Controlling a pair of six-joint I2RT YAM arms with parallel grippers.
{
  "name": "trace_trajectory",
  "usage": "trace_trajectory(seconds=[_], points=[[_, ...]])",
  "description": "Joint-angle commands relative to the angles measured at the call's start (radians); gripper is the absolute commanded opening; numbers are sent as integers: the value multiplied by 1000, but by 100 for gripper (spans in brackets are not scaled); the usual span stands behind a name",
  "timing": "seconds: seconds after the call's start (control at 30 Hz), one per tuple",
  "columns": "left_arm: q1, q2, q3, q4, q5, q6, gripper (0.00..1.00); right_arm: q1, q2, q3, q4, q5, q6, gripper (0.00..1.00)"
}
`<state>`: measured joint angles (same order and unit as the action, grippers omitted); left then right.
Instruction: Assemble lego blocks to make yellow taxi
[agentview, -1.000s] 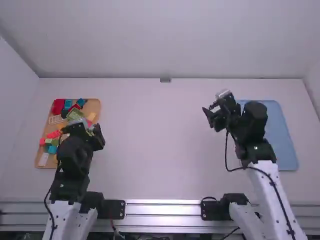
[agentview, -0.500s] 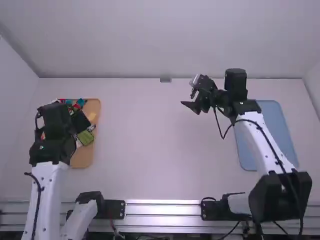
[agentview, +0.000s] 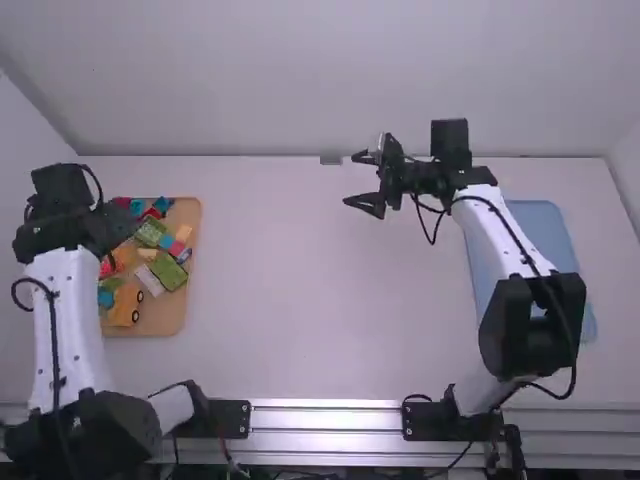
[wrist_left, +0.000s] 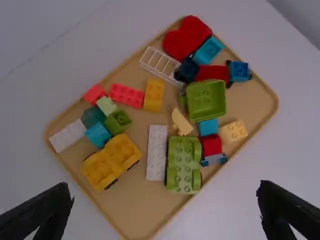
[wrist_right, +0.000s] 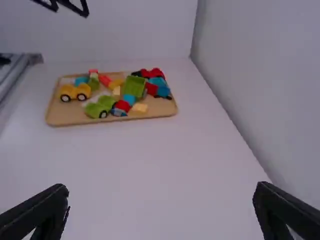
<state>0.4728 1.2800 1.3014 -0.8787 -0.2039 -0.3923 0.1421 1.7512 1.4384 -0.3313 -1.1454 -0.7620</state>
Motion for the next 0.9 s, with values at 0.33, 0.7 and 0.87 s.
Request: trace_trajectory(seconds=[0.33, 0.7, 0.87], points=[[117, 102, 23, -29, 152, -23, 99, 1, 12, 35, -40, 10, 2, 99], [118, 185, 23, -77, 54, 51, 99, -6, 12, 35, -40, 148, 2, 99], [117, 212, 23, -108, 18, 249, 99, -2, 12, 35, -40, 219, 2, 99]])
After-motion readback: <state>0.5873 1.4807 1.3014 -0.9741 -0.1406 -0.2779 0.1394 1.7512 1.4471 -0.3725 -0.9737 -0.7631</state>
